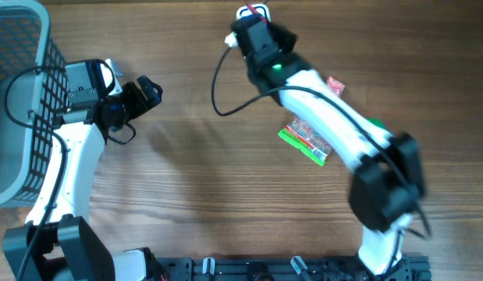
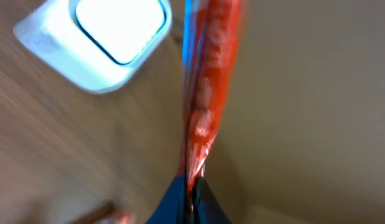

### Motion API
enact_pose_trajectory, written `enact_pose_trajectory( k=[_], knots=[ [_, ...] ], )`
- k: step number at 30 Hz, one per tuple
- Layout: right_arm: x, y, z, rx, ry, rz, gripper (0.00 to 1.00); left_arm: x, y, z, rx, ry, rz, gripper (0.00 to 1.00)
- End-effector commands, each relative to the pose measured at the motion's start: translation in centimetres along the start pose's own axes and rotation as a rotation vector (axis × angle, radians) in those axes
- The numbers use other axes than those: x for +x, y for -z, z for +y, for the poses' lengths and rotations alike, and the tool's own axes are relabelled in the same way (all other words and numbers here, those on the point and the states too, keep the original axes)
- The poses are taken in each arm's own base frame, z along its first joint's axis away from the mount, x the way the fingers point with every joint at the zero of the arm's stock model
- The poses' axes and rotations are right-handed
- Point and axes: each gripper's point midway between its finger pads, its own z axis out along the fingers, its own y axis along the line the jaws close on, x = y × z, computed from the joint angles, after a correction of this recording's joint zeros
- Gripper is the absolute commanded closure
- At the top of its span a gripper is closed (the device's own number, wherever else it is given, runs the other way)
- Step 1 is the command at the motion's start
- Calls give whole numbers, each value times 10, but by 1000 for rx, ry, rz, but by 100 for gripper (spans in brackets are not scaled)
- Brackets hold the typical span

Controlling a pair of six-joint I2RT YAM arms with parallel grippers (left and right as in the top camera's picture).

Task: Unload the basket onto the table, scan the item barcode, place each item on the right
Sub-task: 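Lower the red stick packet beside the snack bag and release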

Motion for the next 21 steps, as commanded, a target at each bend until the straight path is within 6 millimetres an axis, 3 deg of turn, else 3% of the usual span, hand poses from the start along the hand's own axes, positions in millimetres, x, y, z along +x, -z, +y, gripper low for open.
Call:
enact_pose_trajectory(
  k=[1, 3, 6, 10, 13, 15, 16, 17, 21],
  knots=[
    [-12, 51, 31, -413, -359, -148, 96, -1, -2, 3, -6, -15, 1, 0],
    [15, 64, 55, -579, -464, -26, 96, -1, -2, 3, -6, -15, 1, 0],
    [76, 58, 80, -637, -629, 286, 96, -1, -2, 3, -6, -15, 1, 0],
    [133, 44, 106, -643, -725, 503, 96, -1, -2, 3, -6, -15, 1, 0],
    [162, 39, 123, -654, -721, 587, 95, -1, -2, 3, -6, -15, 1, 0],
    [169, 37, 129, -657, -718, 604, 77, -1, -2, 3, -6, -15, 1, 0],
    [173, 37, 131, -658, -717, 614, 57, -1, -2, 3, -6, -15, 1, 0],
    [173, 37, 131, -658, -714, 615, 48, -1, -2, 3, -6, -15, 1, 0],
    [157, 35, 113, -637, -743, 540, 26, -1, -2, 3, -6, -15, 1, 0]
  ],
)
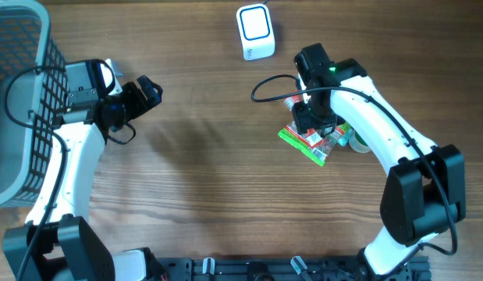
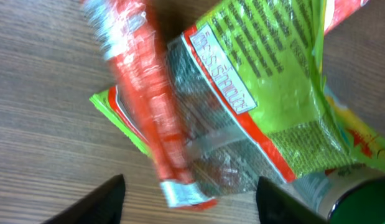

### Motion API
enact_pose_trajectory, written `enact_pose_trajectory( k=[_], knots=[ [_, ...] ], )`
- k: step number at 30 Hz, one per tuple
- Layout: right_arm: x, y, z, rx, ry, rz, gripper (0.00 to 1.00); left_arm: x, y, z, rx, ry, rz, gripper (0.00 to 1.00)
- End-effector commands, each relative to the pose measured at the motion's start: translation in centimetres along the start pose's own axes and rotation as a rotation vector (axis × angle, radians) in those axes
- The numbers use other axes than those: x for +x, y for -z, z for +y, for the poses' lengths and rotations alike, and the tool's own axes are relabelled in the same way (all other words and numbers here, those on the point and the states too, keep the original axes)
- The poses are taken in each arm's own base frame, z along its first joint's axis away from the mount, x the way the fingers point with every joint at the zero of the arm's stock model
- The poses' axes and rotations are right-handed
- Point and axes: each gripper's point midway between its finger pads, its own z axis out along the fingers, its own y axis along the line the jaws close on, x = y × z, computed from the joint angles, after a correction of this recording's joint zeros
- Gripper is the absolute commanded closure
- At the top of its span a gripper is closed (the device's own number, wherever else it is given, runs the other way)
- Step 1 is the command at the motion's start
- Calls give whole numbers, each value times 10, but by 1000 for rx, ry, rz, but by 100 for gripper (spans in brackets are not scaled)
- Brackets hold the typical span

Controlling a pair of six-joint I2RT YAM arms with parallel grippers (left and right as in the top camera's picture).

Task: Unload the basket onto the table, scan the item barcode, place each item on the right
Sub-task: 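Lower the red stick packet beside the snack bag and release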

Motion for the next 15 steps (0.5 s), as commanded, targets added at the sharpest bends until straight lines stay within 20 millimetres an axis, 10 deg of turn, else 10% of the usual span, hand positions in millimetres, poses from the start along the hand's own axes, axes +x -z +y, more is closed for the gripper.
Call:
enact_pose_trajectory(
  k=[1, 2, 15],
  knots=[
    [-22, 20, 3, -24, -27, -89, 17, -1, -2, 3, -6, -15, 0, 0],
    [-27, 25, 2, -27, -31, -112, 0, -1, -2, 3, -6, -15, 0, 0],
    [-96, 47, 8, -64, -56, -408, 0, -1, -2, 3, -6, -15, 0, 0]
  ],
)
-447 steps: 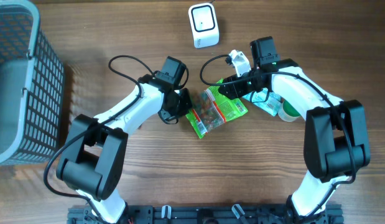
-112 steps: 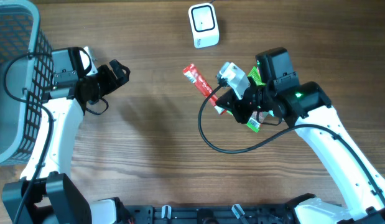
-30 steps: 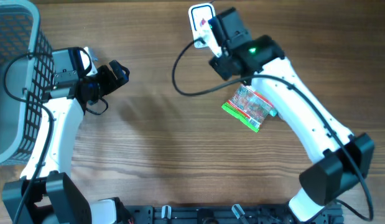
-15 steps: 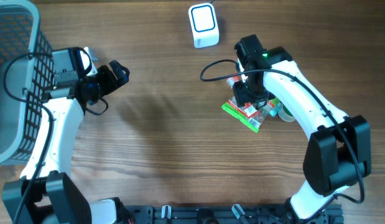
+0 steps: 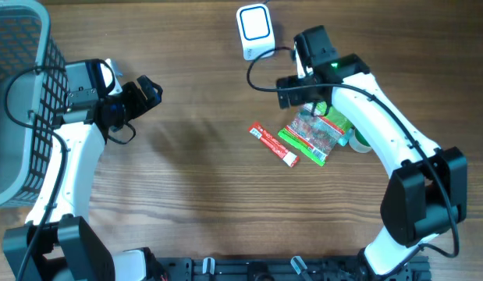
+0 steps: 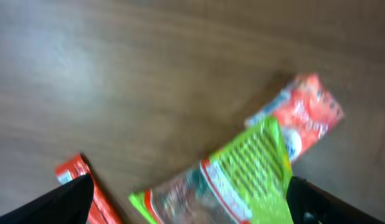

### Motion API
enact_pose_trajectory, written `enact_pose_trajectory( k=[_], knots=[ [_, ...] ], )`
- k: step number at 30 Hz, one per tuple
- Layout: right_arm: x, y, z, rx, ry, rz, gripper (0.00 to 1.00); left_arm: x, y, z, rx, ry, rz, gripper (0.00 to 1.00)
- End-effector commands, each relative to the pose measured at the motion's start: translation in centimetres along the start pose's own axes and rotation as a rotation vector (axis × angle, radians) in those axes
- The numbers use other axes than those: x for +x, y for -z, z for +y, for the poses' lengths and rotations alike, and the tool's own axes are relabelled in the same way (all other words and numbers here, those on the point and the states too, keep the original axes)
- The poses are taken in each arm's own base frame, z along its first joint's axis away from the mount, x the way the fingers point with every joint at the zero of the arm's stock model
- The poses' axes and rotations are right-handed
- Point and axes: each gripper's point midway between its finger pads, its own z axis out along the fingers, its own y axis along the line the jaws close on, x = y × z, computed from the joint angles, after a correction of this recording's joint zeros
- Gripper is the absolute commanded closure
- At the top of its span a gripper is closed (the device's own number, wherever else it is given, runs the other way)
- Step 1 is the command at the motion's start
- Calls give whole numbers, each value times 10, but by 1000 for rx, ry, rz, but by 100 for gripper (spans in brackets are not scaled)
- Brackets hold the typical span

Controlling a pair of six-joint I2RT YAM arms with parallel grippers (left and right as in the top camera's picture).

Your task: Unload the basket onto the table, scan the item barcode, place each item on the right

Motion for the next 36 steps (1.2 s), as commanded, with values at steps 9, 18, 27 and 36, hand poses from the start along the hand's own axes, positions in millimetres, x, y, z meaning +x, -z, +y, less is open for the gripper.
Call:
enact_pose_trajectory(
  k=[9, 18, 27, 36],
  knots=[
    [-37, 31, 3, -28, -23, -162, 0, -1, -2, 3, -6, -15, 0, 0],
    [-58, 219, -14, -45, -6, -596, 0, -1, -2, 3, -6, -15, 0, 0],
    [22, 361, -44, -29, -15, -958, 0, -1, -2, 3, -6, -15, 0, 0],
    [113, 328, -82, 88, -121, -1189, 0, -1, -2, 3, -6, -15, 0, 0]
  ],
)
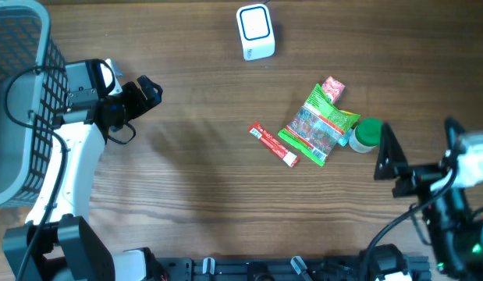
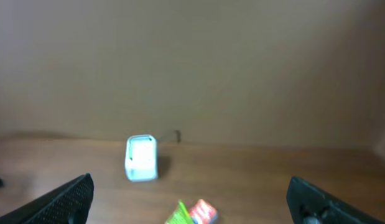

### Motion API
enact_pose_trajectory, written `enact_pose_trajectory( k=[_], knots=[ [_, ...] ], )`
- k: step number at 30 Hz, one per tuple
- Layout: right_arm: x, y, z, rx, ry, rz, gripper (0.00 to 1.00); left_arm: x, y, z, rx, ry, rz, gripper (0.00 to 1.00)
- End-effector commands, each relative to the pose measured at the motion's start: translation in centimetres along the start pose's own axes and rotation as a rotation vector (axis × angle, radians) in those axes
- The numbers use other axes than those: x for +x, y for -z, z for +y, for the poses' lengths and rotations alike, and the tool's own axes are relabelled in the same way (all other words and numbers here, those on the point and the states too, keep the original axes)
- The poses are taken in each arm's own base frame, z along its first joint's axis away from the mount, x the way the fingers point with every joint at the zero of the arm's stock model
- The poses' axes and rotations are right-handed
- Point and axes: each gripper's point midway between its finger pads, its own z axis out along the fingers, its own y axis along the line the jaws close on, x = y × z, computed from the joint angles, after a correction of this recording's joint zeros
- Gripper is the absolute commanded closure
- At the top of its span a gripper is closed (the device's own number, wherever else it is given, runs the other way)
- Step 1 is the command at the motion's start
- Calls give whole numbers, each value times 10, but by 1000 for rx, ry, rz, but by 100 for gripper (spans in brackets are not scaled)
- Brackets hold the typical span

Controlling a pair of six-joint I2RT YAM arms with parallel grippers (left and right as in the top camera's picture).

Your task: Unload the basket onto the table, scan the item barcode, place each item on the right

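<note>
The white scanner stands at the table's far edge and also shows in the right wrist view as the scanner. A red stick packet lies flat on the wood, just left of a green snack packet. My right gripper is drawn back at the right side, wide open and empty. In its own view the right gripper looks level across the table toward the scanner. My left gripper hovers at the left, far from the items; its jaws are unclear from above.
A small red packet and a green-capped bottle sit against the green packet. A grey wire basket fills the far left corner beside the left arm. The scanner's cable runs off the far edge.
My right arm has pulled away from above the packets to the table's right near side, jaws still wide open. The red stick packet lies where it was. The left arm is unchanged.
My right gripper first held the red stick packet up at the scanner. Then it was open over the green packet with the stick loose between its fingers. After that the stick lay on the table left of the pile. Now the arm is withdrawn.
</note>
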Motion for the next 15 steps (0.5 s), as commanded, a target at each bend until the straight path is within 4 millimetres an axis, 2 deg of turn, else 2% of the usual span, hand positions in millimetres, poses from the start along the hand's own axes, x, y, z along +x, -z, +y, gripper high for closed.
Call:
enact_pose_trajectory(
  k=[1, 4, 9, 15],
  knots=[
    [21, 6, -7, 21, 5, -122, 0, -1, -2, 3, -6, -15, 0, 0],
    [24, 7, -3, -19, 10, -309, 0, -1, -2, 3, -6, -15, 0, 0],
    [36, 8, 8, -90, 39, -495, 0, -1, -2, 3, -6, -15, 0, 0],
    [101, -20, 0, -74, -1, -386, 0, -1, -2, 3, -6, -15, 0, 0]
  ],
)
